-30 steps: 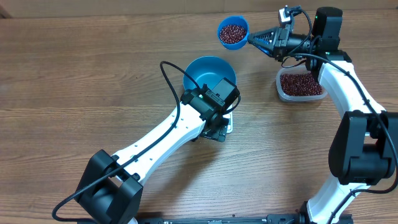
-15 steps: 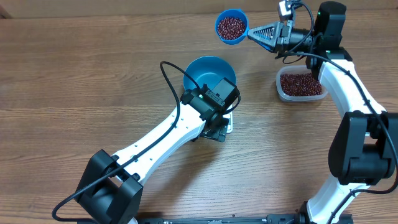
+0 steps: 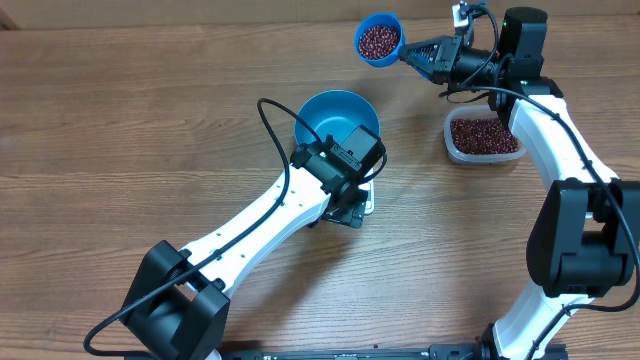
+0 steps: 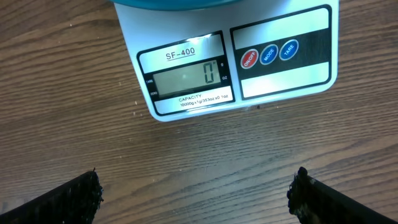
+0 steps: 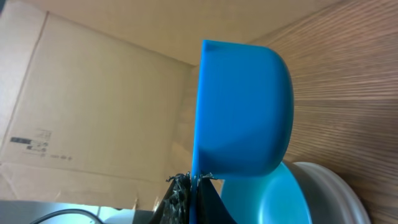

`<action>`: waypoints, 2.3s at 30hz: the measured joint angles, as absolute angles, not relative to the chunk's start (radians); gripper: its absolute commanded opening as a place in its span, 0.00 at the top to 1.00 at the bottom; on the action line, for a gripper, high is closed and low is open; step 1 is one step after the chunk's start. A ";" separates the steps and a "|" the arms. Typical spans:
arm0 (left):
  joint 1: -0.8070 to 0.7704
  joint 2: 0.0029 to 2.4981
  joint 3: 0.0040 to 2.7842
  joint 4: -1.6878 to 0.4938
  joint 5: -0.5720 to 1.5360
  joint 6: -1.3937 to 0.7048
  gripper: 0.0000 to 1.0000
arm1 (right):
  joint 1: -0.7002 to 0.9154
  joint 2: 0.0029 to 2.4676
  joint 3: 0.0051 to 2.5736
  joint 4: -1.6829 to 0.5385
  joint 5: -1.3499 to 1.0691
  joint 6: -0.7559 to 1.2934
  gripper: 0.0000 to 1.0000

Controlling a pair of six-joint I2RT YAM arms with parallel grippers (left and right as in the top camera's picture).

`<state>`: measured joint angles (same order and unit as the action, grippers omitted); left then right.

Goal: Scoop item into bowl and weigh 150g on scale
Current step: 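Carry the filled scoop left toward the teal bowl, then tilt the scoop over the teal bowl to pour beans in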

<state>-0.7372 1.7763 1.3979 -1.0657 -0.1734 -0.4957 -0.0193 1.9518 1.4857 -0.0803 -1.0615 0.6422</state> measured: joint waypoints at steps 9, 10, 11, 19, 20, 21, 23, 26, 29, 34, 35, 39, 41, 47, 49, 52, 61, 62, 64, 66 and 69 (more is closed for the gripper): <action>-0.737 1.776 1.398 -1.066 -0.173 -0.496 0.00 | -0.019 1.952 1.486 -0.168 -1.031 0.548 0.96; -0.737 1.776 1.398 -1.066 -0.173 -0.495 0.01 | -0.020 1.952 1.486 -0.174 -1.031 0.538 0.96; -0.737 1.776 1.398 -1.066 -0.173 -0.496 0.00 | -0.020 1.952 1.486 -0.176 -1.031 0.528 0.96; -0.737 1.776 1.398 -1.066 -0.173 -0.496 0.00 | -0.025 1.952 1.526 -0.184 -1.070 0.493 0.96; -0.737 1.776 1.398 -1.066 -0.173 -0.496 0.01 | -0.026 1.952 1.543 -0.197 -1.076 0.492 0.96; -0.737 1.776 1.398 -1.066 -0.173 -0.496 0.01 | -0.026 1.952 1.563 -0.214 -1.081 0.490 0.96; -0.737 1.776 1.398 -1.066 -0.173 -0.496 0.00 | -0.026 1.952 1.605 -0.273 -1.091 0.469 0.96; -0.737 1.776 1.398 -1.066 -0.173 -0.496 0.01 | -0.026 1.951 1.655 -0.395 -1.097 0.417 0.96; -0.737 1.776 1.398 -1.066 -0.173 -0.496 0.00 | -0.026 1.949 1.682 -0.522 -1.089 0.354 0.96; -0.737 1.776 1.398 -1.066 -0.173 -0.496 0.00 | -0.024 1.928 1.706 -0.725 -1.022 0.223 0.96; -0.737 1.776 1.398 -1.066 -0.173 -0.496 0.00 | -0.023 1.922 1.710 -0.754 -1.010 0.195 0.96; -0.737 1.776 1.398 -1.066 -0.173 -0.496 0.01 | -0.006 1.908 1.722 -0.842 -0.964 0.091 0.96; -0.737 1.776 1.398 -1.066 -0.173 -0.496 0.01 | 0.011 1.906 1.722 -0.868 -0.932 0.050 0.96; -0.737 1.776 1.398 -1.066 -0.173 -0.496 0.00 | 0.069 1.906 1.722 -0.884 -0.867 -0.051 0.96; -0.737 1.776 1.398 -1.066 -0.173 -0.496 0.01 | 0.083 1.906 1.723 -0.891 -0.845 -0.070 0.96; -0.737 1.776 1.398 -1.066 -0.173 -0.496 0.01 | 0.100 1.906 1.742 -0.934 -0.816 -0.110 0.96; -0.737 1.776 1.398 -1.066 -0.173 -0.496 0.00 | 0.169 1.903 1.868 -1.073 -0.638 -0.263 0.96; -0.737 1.776 1.398 -1.066 -0.173 -0.496 0.00 | 0.183 1.903 1.870 -1.078 -0.614 -0.279 0.96; -0.737 1.776 1.398 -1.066 -0.173 -0.496 0.01 | 0.208 1.903 1.870 -1.086 -0.562 -0.307 0.96; -0.737 1.776 1.398 -1.066 -0.173 -0.496 0.00 | 0.239 1.903 1.870 -1.089 -0.495 -0.331 0.96; -0.737 1.776 1.398 -1.066 -0.173 -0.495 0.00 | 0.282 1.903 1.870 -1.088 -0.416 -0.390 0.96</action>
<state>-0.7372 1.7763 1.3979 -1.0657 -0.1734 -0.4953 0.2817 1.9026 1.8702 -1.0882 -0.4164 -0.3897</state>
